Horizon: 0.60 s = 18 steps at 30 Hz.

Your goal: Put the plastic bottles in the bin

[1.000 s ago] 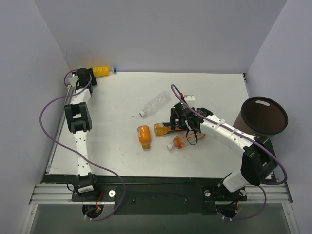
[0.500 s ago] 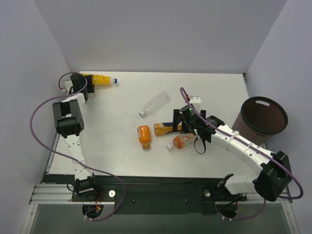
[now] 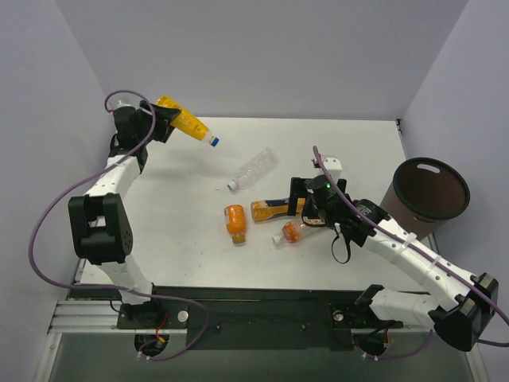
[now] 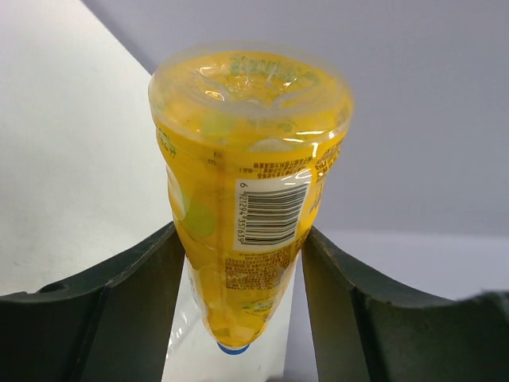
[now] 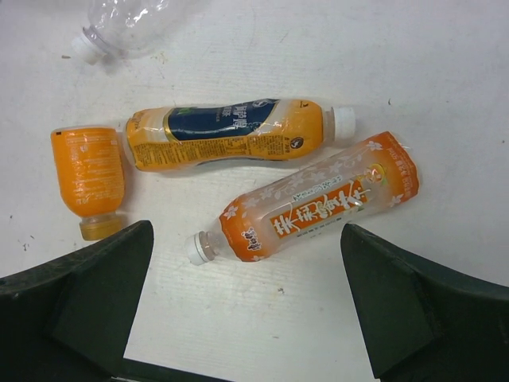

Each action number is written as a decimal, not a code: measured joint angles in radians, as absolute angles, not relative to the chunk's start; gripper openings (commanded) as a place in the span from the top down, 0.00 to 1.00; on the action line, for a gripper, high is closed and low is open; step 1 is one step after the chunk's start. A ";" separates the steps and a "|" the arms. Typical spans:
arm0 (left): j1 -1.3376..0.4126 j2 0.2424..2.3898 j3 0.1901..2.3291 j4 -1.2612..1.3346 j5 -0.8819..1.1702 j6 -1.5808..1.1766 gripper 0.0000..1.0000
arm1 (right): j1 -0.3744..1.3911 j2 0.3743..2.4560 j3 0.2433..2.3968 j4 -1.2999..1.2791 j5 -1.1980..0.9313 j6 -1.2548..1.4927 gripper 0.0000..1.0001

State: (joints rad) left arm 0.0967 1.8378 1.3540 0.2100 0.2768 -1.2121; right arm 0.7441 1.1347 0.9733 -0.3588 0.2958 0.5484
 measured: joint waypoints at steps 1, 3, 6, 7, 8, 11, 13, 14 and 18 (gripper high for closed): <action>0.071 1.798 1.353 0.188 0.297 -1.169 0.40 | 0.747 1.118 0.973 -0.363 0.303 0.546 0.02; 0.014 1.726 1.350 0.146 0.335 -1.088 0.40 | 0.748 1.088 0.974 -0.371 0.322 0.543 0.02; -0.087 1.634 1.317 0.073 0.386 -0.965 0.40 | 0.748 1.054 0.989 -0.387 0.355 0.523 0.02; -0.110 1.615 1.305 0.049 0.400 -0.937 0.40 | 0.748 1.052 0.998 -0.390 0.360 0.518 0.02; -0.144 1.595 1.287 0.013 0.421 -0.900 0.40 | 0.748 1.055 1.016 -0.395 0.362 0.511 0.02; -0.204 1.575 1.245 -0.047 0.471 -0.841 0.41 | 0.748 1.080 1.074 -0.402 0.352 0.496 0.02; -0.246 1.574 1.210 -0.084 0.493 -0.812 0.41 | 0.748 1.106 1.111 -0.402 0.333 0.490 0.02; -0.269 1.574 1.193 -0.099 0.502 -0.803 0.41 | 0.751 1.126 1.130 -0.397 0.316 0.487 0.02; -0.365 1.568 1.129 -0.109 0.537 -0.805 0.41 | 0.764 1.210 1.168 -0.370 0.220 0.485 0.02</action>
State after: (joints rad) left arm -0.3649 1.5684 1.1290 -0.1089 0.5373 -0.8047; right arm 0.7639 1.2102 1.1679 -0.3698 0.2195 0.4847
